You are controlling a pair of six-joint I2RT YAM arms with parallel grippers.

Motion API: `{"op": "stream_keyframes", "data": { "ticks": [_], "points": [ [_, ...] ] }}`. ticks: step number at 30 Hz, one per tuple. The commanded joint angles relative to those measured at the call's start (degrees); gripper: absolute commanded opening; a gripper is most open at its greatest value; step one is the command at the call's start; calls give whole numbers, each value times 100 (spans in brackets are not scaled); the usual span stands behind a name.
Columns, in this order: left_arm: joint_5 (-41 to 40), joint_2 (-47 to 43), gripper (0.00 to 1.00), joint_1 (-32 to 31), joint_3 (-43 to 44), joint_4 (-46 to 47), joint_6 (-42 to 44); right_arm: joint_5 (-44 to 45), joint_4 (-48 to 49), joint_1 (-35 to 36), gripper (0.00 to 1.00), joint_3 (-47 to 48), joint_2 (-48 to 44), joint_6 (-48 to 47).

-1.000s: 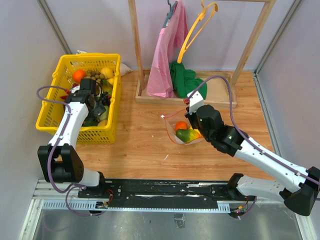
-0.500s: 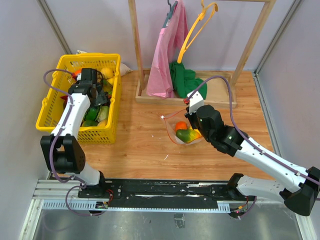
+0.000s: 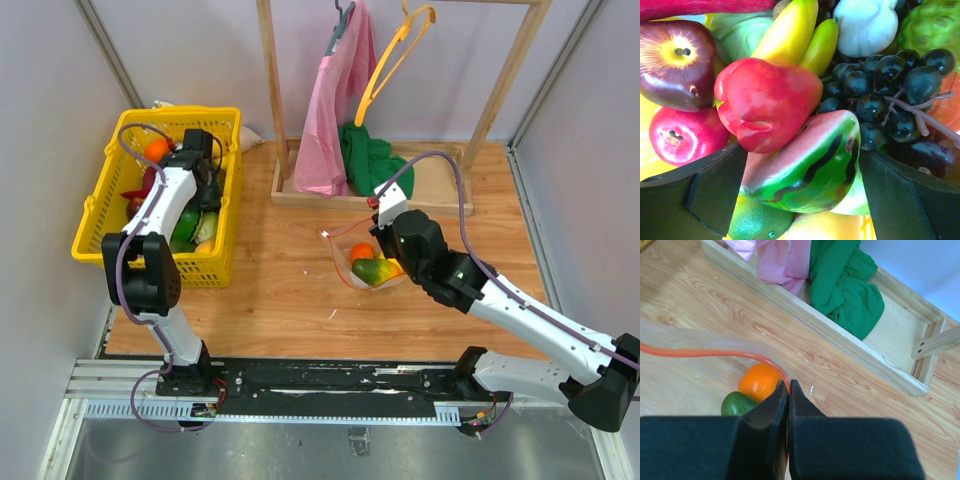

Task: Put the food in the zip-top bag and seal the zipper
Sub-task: Pick up the fake fruit from the bin.

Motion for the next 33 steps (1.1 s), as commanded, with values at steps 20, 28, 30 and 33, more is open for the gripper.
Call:
{"op": "stream_keyframes", "data": {
  "ticks": [20, 28, 30, 33],
  "points": [
    [-394, -311, 24, 0, 284, -399, -105, 23, 177, -60, 1, -38, -68, 53],
    [-340, -741, 4, -1, 536, -538, -198, 19, 177, -64, 1, -29, -67, 45],
    [-289, -877, 1, -9, 615, -564, -206, 21, 177, -56, 1, -20, -71, 45],
    [-153, -1155, 0, -17, 677, -515, -177, 17, 184, -54, 1, -20, -60, 44]
  ]
}}
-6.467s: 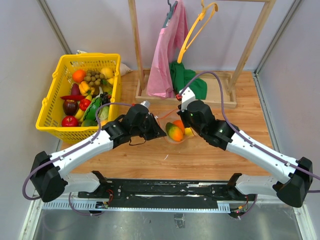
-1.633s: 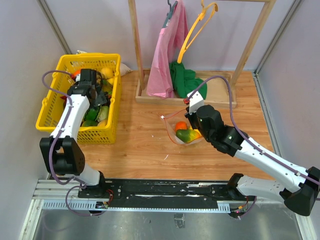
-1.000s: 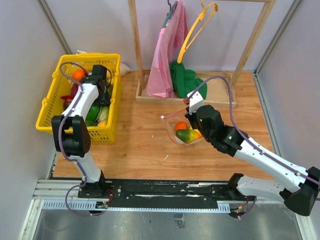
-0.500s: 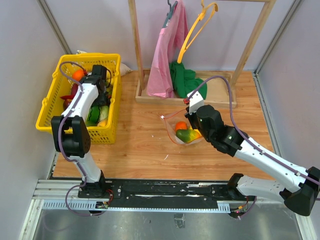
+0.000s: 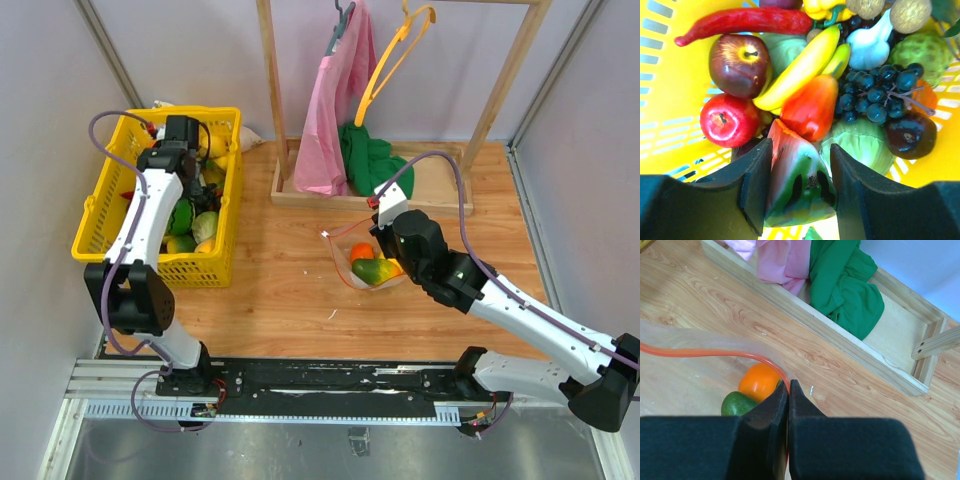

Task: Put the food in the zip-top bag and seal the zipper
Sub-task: Pick up the fake fruit from the bin, then place the fake fruit in the zipper food storage bag.

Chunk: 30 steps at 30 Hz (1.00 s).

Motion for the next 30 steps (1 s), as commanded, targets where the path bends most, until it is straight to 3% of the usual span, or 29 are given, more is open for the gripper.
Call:
{"op": "stream_keyframes", "data": {
  "ticks": [1, 16, 30],
  "points": [
    [155, -549, 0, -24, 242, -3, -29, 18, 185, -59, 1, -20, -58, 41],
    [1155, -1723, 0, -858, 542, 453, 316, 20, 152, -56, 1, 41, -75, 93],
    [3593, -2561, 0, -1458, 409, 1223, 192, 23, 125, -55, 1, 74, -78, 149]
  ]
}}
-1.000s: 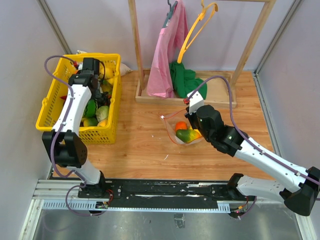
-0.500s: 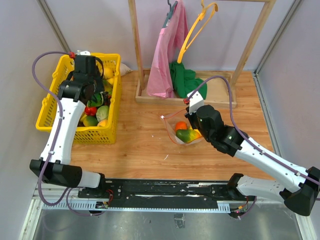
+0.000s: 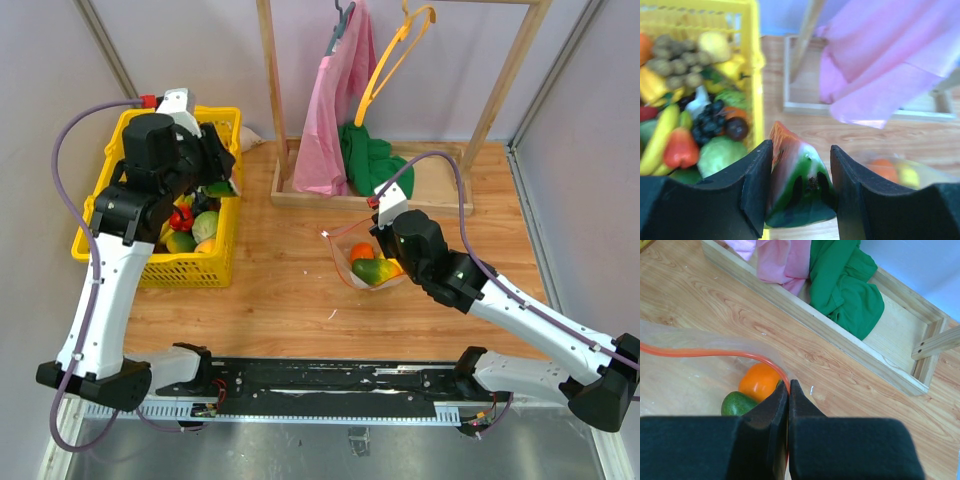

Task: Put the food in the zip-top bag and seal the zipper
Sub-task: Place the fake fruit in the zipper food storage bag.

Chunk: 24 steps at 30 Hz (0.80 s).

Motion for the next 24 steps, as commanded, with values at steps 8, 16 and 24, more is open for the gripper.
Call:
{"op": "stream_keyframes", "data": {
  "ticks": [8, 16, 24],
  "points": [
    [2022, -538, 0, -845, -809, 1369, -728, 22, 107, -59, 1, 120, -42, 220],
    [2196, -575, 0, -1730, -1490, 2208, -1311, 16, 124, -56, 1, 122, -18, 323],
    [2120, -312, 0, -2649, -1595, 2475, -1536, 130, 103, -55, 1, 120, 21, 405]
  ]
}}
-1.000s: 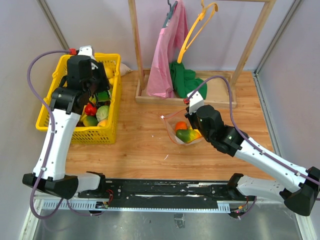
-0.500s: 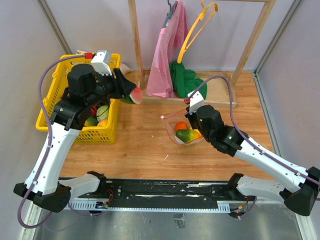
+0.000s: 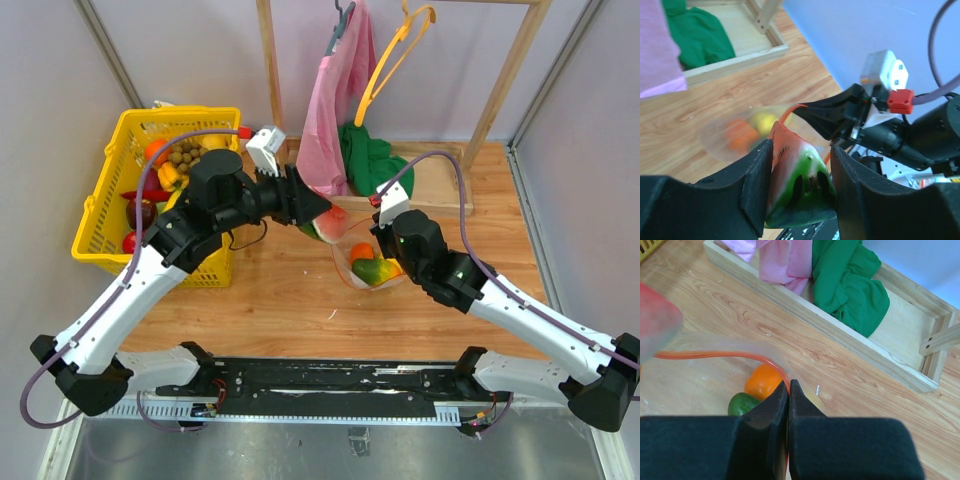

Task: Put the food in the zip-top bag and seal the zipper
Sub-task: Place the fake fruit in the zipper food storage bag.

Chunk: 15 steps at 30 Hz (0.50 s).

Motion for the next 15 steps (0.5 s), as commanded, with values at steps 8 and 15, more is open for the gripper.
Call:
{"op": "stream_keyframes", "data": {
  "ticks": [8, 15],
  "points": [
    [384, 308, 0, -572, -344, 568, -466, 180, 102, -58, 1, 123, 31, 197],
    [-103, 574, 0, -735, -372, 354, -501, 124, 132, -60, 1, 114, 13, 206]
  ]
}}
